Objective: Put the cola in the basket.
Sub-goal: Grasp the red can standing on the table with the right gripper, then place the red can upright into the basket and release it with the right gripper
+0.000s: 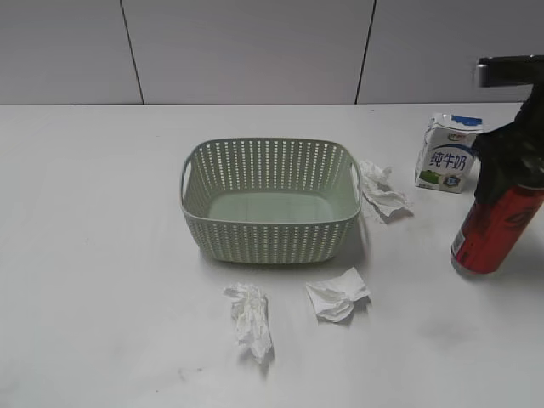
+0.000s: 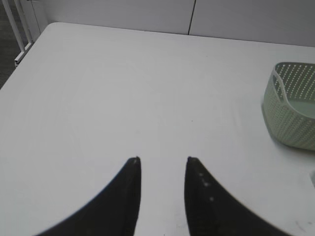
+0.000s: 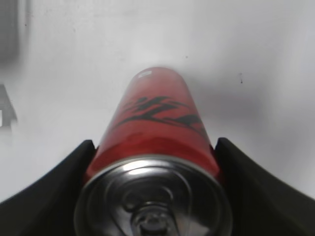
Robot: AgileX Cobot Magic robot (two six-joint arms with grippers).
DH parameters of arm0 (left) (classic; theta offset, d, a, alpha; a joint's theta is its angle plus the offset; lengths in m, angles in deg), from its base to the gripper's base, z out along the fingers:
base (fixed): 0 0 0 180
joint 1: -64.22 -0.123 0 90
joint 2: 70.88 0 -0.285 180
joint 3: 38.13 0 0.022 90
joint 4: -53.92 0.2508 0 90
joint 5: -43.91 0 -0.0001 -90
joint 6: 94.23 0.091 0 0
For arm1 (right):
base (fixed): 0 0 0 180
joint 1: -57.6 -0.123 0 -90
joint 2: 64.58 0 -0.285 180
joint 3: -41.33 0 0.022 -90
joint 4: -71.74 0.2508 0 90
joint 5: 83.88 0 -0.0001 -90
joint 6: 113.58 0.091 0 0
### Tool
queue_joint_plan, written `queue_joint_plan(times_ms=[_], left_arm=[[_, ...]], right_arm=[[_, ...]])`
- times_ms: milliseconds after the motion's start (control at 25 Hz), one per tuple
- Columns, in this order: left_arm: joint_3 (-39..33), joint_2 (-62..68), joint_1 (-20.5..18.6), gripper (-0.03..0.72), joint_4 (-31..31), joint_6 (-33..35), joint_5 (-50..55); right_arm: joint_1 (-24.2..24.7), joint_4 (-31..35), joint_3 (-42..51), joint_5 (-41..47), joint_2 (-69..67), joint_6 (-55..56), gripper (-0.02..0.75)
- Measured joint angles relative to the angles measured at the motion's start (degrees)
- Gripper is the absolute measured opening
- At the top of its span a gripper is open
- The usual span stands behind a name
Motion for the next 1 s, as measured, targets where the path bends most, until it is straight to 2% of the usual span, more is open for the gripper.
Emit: queue_joint_plan(times_ms=[240, 320, 400, 600, 720, 880, 1000], left_arm=[[0.00, 0.00, 0.00, 0.240, 0.00, 0.00, 0.00], [0.00, 0.00, 0.00, 0.240, 0.00, 0.00, 0.00], [0.00, 0.00, 0.00, 0.240, 0.00, 0.00, 0.00], [0.00, 0.00, 0.00, 0.240, 0.00, 0.00, 0.00], [0.00, 0.00, 0.00, 0.240, 0.00, 0.00, 0.00], [0.00, 0.00, 0.00, 0.239, 0.00, 0.00, 0.00], [0.00, 0.00, 0.00, 0.239, 0.00, 0.00, 0.00]], right_arm=[[-0.20, 3.54, -13.05, 8.40, 0.00, 0.00, 0.522], [-1.66, 5.21, -18.43, 9.00, 0.00, 0.00, 0.522], [-4.92, 5.32, -23.70, 8.99, -0.05, 0.13, 0.522], [-17.88, 0.92, -33.26, 8.89, -2.69, 1.90, 0.522], [-23.51, 0.18, -38.27, 9.01, -7.09, 2.38, 0.522], [-27.58, 0.20, -41.59, 9.42, -14.59, 2.73, 0.522], [-28.02, -0.54, -41.67, 9.47, -20.09, 2.73, 0.522]])
